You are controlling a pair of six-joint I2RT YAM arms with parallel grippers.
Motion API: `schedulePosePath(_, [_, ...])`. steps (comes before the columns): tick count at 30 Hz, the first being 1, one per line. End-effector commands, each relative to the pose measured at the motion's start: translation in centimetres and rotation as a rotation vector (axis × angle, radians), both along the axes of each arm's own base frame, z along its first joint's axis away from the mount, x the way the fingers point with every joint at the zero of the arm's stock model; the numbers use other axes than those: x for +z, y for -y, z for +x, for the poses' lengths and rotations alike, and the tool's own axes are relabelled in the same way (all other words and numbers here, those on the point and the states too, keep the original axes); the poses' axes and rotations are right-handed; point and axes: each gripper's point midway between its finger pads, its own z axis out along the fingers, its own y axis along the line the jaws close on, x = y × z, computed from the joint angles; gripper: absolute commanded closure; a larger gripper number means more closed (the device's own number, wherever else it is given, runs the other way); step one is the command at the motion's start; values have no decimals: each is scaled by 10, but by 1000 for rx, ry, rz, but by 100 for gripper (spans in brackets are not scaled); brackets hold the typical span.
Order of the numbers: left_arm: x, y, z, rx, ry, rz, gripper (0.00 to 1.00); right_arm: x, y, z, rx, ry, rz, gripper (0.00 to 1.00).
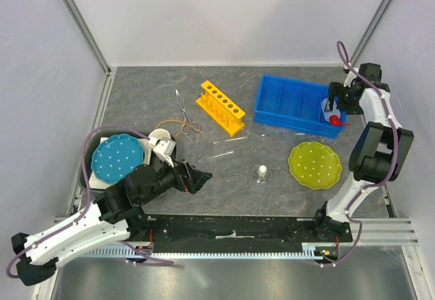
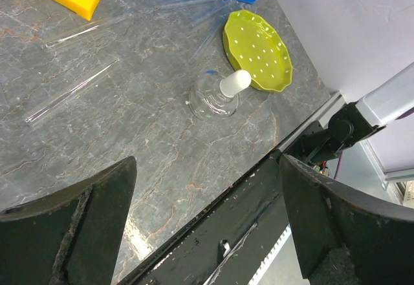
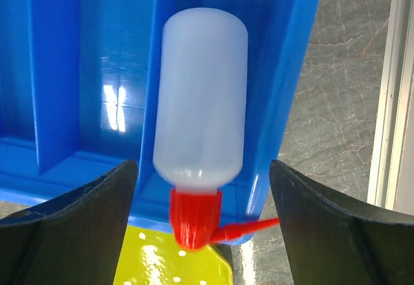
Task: Organize the chemistry lab equipment
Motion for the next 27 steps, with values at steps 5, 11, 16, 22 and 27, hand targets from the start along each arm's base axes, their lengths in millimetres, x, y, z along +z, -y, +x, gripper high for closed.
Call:
schedulePosePath(5, [1,7,-2,-47,34,20,3,83,-11,7,115,181,-47,7])
schedulePosePath(11, [3,11,-3,-70,50,5,2,124,-62,-23,431,297,-69,3])
schedulePosePath(16, [3,13,-4,-77,54,6,2,125,-145,-84,849,434,3,2])
schedulePosePath(22, [2,14,-4,-80,48,3,2,101,-217,-163,1349,673,26,2])
schedulePosePath(27, [1,14,-4,-73,39,-11,2,61,-229,-194,1507,634,66,2])
